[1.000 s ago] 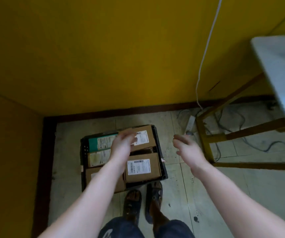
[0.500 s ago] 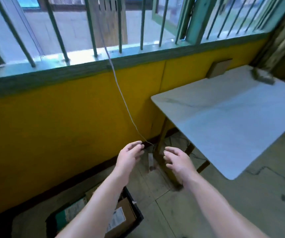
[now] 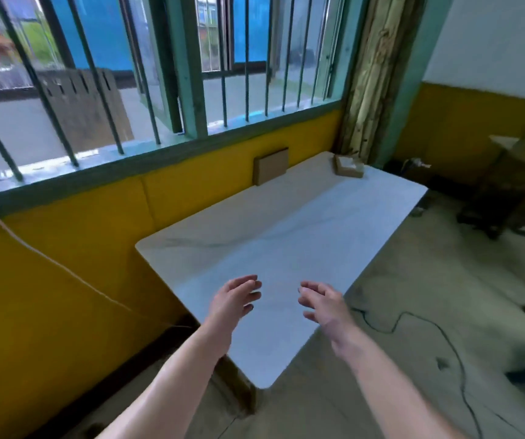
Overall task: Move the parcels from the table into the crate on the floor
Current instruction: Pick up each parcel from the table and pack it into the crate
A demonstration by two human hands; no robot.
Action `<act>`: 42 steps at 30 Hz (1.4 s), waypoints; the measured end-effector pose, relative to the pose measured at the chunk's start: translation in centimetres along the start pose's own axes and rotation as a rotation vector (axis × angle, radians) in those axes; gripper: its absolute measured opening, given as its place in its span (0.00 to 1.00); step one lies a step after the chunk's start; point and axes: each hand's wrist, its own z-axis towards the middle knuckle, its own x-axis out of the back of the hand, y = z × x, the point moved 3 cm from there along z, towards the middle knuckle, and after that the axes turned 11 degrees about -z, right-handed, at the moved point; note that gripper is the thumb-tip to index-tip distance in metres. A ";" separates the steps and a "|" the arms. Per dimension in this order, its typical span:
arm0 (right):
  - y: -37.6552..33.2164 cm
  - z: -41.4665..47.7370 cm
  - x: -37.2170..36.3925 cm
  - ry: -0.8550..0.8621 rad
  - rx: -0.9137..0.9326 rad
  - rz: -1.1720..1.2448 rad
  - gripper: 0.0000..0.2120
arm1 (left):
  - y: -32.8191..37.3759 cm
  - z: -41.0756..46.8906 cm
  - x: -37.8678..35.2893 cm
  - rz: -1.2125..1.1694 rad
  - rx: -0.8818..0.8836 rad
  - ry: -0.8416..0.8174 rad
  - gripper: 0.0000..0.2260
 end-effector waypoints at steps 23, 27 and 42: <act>0.0 34.4 25.9 0.085 -0.111 0.049 0.09 | -4.0 31.3 -33.1 -0.051 0.087 -0.111 0.07; -1.1 42.7 28.6 0.056 -0.155 -0.025 0.10 | -3.5 39.0 -37.1 -0.090 0.121 -0.069 0.06; -4.3 70.1 35.3 -0.108 -0.204 -0.125 0.14 | -2.9 59.6 -47.8 -0.097 0.164 0.143 0.06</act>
